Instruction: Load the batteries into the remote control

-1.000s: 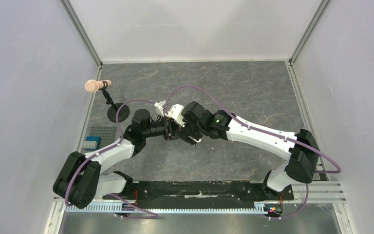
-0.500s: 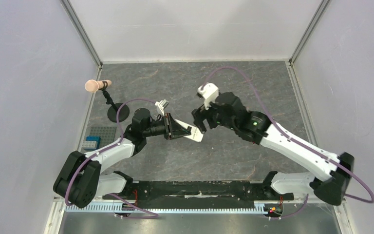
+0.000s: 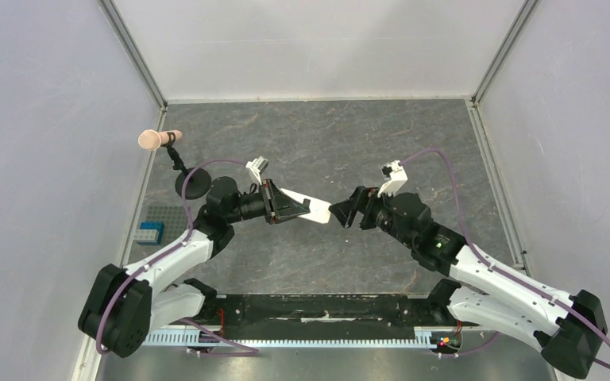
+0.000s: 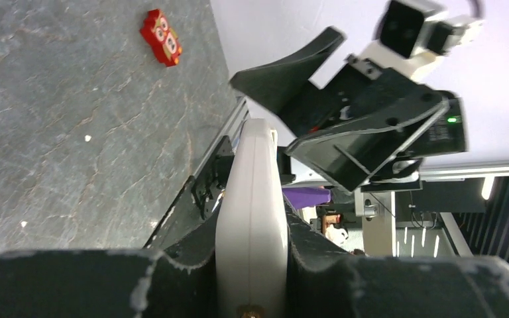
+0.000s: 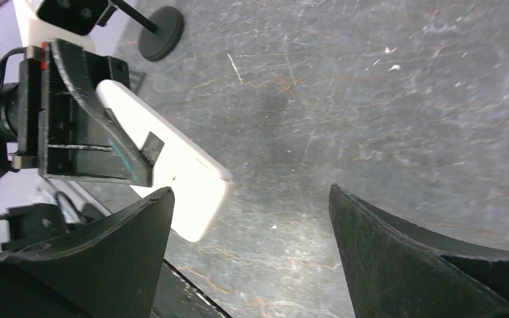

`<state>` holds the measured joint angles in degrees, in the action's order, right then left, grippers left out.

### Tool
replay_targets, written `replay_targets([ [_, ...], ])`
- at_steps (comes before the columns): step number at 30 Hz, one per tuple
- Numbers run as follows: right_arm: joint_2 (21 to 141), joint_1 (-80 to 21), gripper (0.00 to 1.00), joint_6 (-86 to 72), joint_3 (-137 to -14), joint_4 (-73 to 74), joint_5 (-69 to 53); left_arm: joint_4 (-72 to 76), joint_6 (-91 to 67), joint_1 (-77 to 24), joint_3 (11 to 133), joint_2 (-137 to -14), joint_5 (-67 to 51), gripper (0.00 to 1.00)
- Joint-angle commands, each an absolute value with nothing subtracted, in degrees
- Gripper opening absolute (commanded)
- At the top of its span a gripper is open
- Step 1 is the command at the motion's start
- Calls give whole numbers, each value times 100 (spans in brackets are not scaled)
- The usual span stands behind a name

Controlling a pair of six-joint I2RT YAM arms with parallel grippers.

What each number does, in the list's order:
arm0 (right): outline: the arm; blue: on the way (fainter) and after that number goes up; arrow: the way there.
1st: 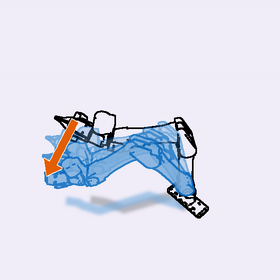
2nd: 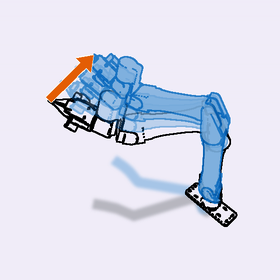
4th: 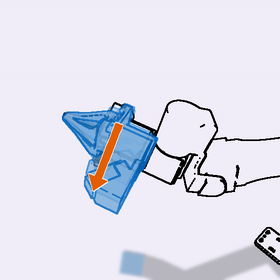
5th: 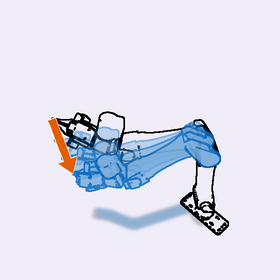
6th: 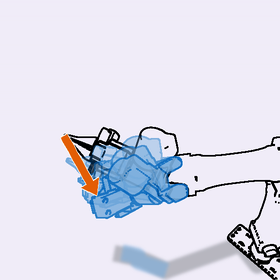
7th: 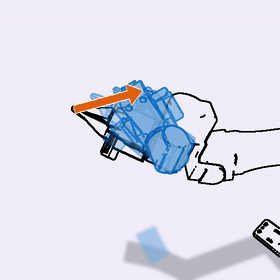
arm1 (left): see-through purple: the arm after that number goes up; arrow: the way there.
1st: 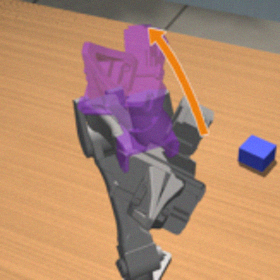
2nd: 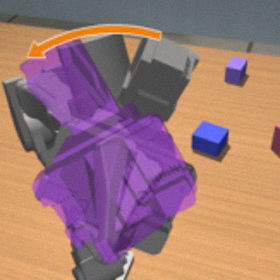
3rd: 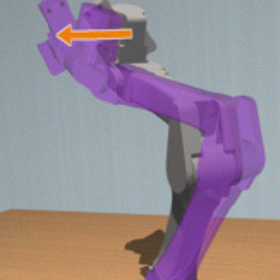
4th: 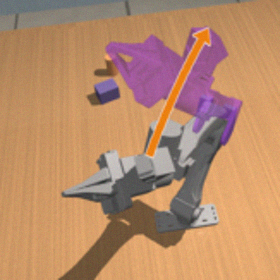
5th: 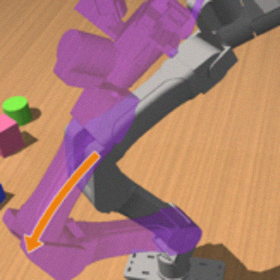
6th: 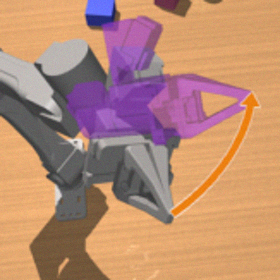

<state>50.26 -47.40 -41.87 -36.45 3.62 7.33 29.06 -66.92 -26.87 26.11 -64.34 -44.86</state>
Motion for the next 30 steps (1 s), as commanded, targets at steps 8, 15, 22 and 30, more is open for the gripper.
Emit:
replay_targets([
  [8, 4929, -4737, 87, -5565, -3078, -2195, 69, 2949, -7250, -2725, 3015, -5943, -4342, 2],
  [15, 5139, -4737, 82, -5784, -2973, -2391, -220, 2940, -7376, -2725, 3100, -5835, -4298, 2],
  [22, 5278, -4737, 75, -5855, -2918, -2542, -330, 2905, -7413, -2729, 3138, -5731, -4297, 2],
  [30, 5500, -4711, 62, -6102, -2881, -2749, -513, 2905, -7437, -2725, 3124, -5676, -4317, 2],
])
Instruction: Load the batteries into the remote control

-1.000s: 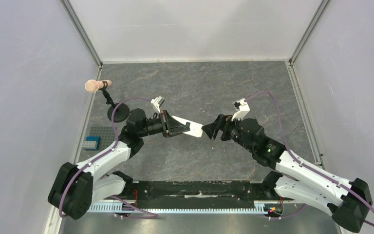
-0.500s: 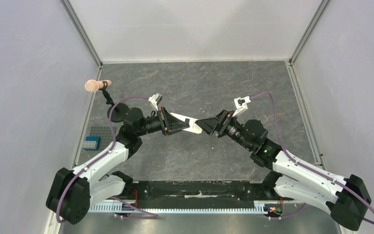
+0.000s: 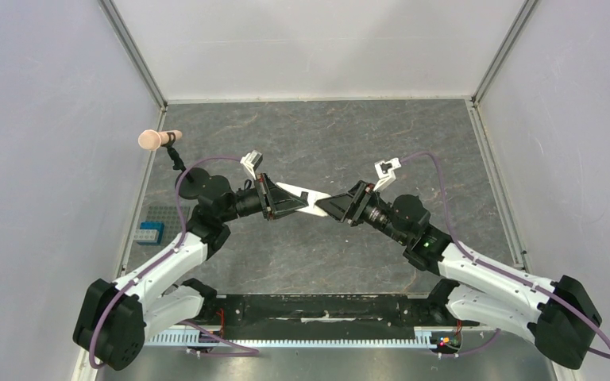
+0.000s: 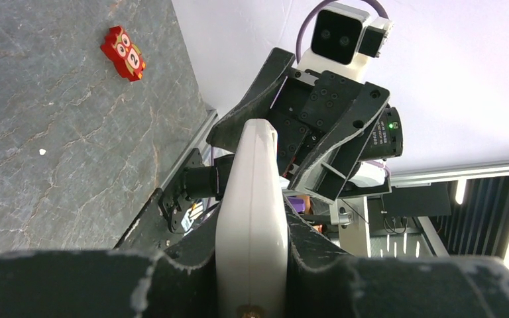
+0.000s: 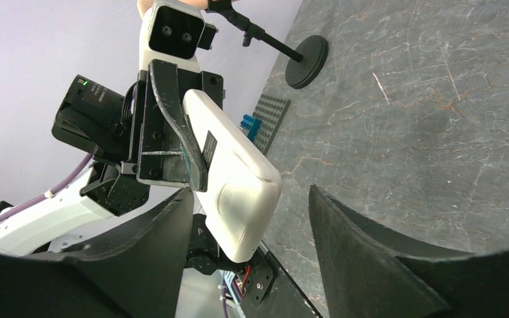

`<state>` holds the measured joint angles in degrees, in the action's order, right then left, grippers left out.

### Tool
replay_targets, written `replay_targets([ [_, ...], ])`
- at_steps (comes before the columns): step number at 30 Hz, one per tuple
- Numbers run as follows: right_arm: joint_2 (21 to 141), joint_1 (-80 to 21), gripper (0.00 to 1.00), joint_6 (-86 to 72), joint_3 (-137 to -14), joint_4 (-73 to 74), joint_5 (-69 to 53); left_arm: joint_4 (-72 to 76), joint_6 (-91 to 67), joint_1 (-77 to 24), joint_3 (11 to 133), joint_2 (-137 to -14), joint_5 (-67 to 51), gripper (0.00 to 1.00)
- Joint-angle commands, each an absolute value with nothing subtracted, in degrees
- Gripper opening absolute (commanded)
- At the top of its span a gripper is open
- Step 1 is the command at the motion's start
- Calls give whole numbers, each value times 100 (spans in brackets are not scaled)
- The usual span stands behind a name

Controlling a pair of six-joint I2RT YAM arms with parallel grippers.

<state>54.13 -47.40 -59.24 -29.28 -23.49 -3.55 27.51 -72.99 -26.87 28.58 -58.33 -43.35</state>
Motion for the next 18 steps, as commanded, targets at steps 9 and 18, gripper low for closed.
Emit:
replay_targets([
  [9, 5342, -4606, 45, -6178, -2679, -2769, -465, 2901, -7428, -2725, 3115, -5660, -4298, 2],
  [18, 5635, -4579, 45, -6209, -2828, -2909, -695, 2995, -7427, -2725, 3159, -5708, -4381, 2],
])
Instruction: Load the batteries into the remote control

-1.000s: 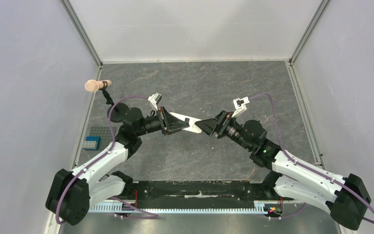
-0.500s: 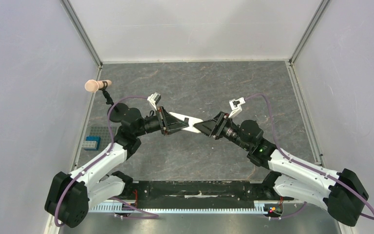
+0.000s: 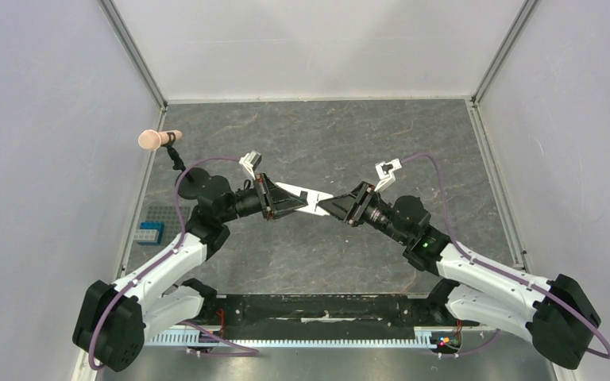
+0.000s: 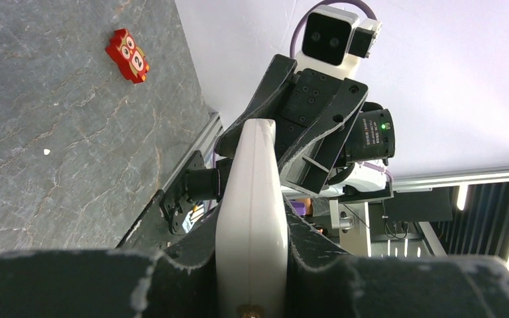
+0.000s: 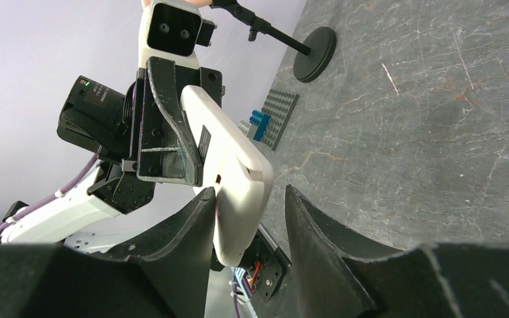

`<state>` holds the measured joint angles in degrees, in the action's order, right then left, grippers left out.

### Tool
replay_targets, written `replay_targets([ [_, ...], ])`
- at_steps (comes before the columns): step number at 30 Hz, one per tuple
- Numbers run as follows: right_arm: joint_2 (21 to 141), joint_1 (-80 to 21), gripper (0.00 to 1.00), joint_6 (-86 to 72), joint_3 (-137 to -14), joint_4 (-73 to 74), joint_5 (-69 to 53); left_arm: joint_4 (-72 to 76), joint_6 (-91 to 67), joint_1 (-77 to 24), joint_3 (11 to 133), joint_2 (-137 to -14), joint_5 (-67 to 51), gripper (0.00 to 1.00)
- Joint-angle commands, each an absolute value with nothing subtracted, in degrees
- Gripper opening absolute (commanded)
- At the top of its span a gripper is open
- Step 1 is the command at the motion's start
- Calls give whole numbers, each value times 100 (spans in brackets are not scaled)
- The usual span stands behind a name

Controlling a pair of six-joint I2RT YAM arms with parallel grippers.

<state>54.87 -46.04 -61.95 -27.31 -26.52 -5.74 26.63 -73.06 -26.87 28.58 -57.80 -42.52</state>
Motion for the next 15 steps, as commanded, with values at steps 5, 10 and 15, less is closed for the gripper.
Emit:
replay_targets([
  [5, 5870, -4579, 45, -6270, -2901, -3017, -866, 3154, -7488, -2725, 3139, -5743, -4462, 2],
  [10, 5991, -4579, 45, -6348, -2845, -3162, -914, 3461, -7721, -2725, 3096, -5783, -4517, 2],
  [15, 6131, -4577, 45, -6518, -2653, -3626, -974, 4240, -8323, -2725, 2939, -5897, -4552, 2],
])
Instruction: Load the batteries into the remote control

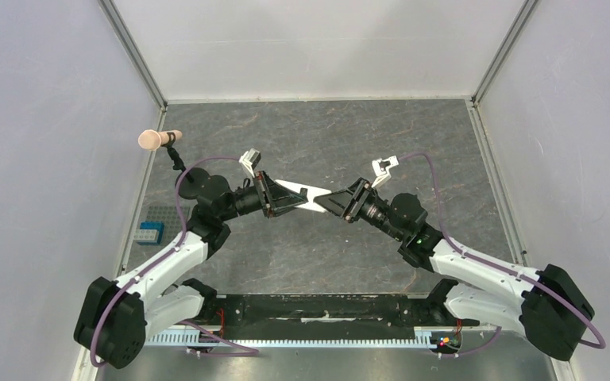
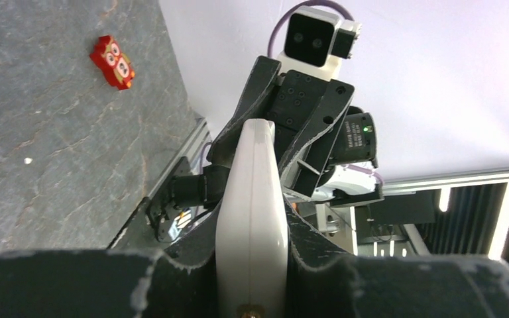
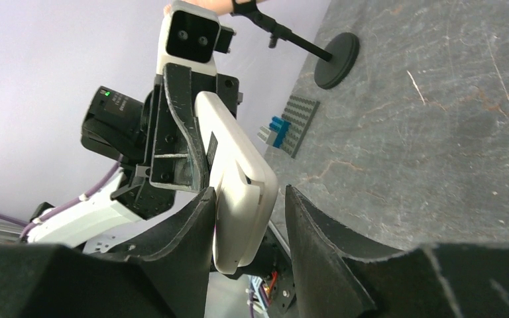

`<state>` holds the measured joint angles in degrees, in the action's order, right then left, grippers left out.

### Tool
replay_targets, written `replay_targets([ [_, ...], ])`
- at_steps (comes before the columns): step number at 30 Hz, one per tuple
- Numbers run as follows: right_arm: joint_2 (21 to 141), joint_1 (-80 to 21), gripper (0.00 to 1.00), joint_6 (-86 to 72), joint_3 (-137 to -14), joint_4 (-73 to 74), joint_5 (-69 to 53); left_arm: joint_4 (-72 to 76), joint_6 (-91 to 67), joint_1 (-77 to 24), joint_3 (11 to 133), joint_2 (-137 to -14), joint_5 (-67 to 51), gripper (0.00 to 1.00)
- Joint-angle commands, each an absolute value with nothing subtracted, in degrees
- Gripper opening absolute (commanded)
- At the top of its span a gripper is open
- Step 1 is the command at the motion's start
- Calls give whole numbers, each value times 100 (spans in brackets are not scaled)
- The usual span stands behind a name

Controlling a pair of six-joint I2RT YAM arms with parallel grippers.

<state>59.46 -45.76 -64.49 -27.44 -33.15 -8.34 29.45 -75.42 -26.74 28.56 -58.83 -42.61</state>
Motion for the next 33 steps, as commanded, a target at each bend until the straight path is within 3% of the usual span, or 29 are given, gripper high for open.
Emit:
replay_targets([
  [1, 6164, -4583, 45, -6555, -2610, -3721, -979, 4373, -8448, -2725, 2916, -5913, -4557, 2],
  [27, 6934, -4636, 43, -7197, -2399, -5214, -1595, 4878, -8765, -2733, 2857, -5841, -4650, 2],
  [33, 6600, -4593, 57, -7030, -2473, -4848, -1401, 4121, -8315, -2725, 2846, -5765, -4416, 2],
])
